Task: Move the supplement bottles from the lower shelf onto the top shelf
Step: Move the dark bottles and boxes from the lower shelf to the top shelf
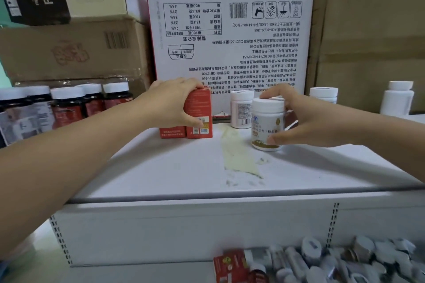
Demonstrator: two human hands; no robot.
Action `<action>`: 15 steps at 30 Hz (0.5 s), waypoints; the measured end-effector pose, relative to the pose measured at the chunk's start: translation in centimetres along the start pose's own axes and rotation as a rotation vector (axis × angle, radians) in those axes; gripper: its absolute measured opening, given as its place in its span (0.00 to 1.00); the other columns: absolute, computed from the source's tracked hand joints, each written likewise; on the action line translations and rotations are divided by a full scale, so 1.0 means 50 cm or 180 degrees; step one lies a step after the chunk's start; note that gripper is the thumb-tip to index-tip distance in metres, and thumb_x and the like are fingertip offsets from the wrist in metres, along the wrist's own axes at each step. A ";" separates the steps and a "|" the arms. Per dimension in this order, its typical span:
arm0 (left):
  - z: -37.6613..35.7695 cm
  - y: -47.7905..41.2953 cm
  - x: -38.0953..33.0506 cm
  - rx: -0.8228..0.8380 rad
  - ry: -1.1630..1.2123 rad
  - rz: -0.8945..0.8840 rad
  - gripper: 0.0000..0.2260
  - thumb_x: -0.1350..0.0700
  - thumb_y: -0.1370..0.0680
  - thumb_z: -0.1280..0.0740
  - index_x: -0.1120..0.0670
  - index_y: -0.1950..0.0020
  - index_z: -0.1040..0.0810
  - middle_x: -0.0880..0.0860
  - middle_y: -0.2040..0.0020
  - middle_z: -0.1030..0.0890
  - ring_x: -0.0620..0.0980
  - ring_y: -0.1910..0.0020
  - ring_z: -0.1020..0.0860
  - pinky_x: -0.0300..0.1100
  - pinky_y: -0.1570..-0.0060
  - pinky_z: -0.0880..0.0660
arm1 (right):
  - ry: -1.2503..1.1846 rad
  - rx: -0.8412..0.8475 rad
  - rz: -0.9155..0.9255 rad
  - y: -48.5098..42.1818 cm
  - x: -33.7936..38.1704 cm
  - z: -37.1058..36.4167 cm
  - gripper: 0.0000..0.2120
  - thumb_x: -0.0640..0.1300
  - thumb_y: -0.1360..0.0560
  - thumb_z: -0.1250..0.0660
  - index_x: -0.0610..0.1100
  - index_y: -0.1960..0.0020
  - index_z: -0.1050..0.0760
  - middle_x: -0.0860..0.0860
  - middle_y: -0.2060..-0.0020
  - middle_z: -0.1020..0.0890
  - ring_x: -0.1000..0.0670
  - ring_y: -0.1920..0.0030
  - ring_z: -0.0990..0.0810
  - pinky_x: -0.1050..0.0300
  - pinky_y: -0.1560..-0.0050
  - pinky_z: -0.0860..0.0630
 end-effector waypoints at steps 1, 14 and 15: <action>0.000 0.000 0.001 0.0013 -0.0012 0.0013 0.38 0.37 0.34 0.26 0.46 0.29 0.36 0.47 0.36 0.25 0.50 0.38 0.26 0.49 0.35 0.36 | 0.0022 -0.0018 -0.0012 -0.003 -0.005 0.002 0.33 0.47 0.32 0.24 0.60 0.36 0.41 0.52 0.52 0.19 0.51 0.53 0.19 0.53 0.49 0.20; 0.032 0.005 -0.039 -0.0337 -0.0206 -0.0246 0.41 0.36 0.33 0.28 0.51 0.25 0.37 0.51 0.28 0.32 0.52 0.28 0.36 0.52 0.29 0.40 | 0.0233 -0.0086 -0.0259 -0.031 -0.061 0.024 0.35 0.46 0.31 0.25 0.58 0.33 0.42 0.49 0.52 0.20 0.47 0.52 0.20 0.51 0.50 0.22; 0.047 0.009 -0.067 -0.0494 -0.0184 -0.0411 0.38 0.37 0.31 0.29 0.51 0.26 0.36 0.52 0.29 0.31 0.52 0.29 0.36 0.51 0.30 0.40 | 0.0269 -0.0102 -0.0286 -0.037 -0.070 0.026 0.35 0.45 0.30 0.25 0.57 0.32 0.42 0.49 0.51 0.20 0.47 0.52 0.20 0.52 0.52 0.22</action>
Point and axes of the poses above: each hand's wrist, its own y-axis away from the middle knuckle, its own z-axis out of the back of the hand, x = y × z, the point moved 9 cm from there along -y, towards the middle knuckle
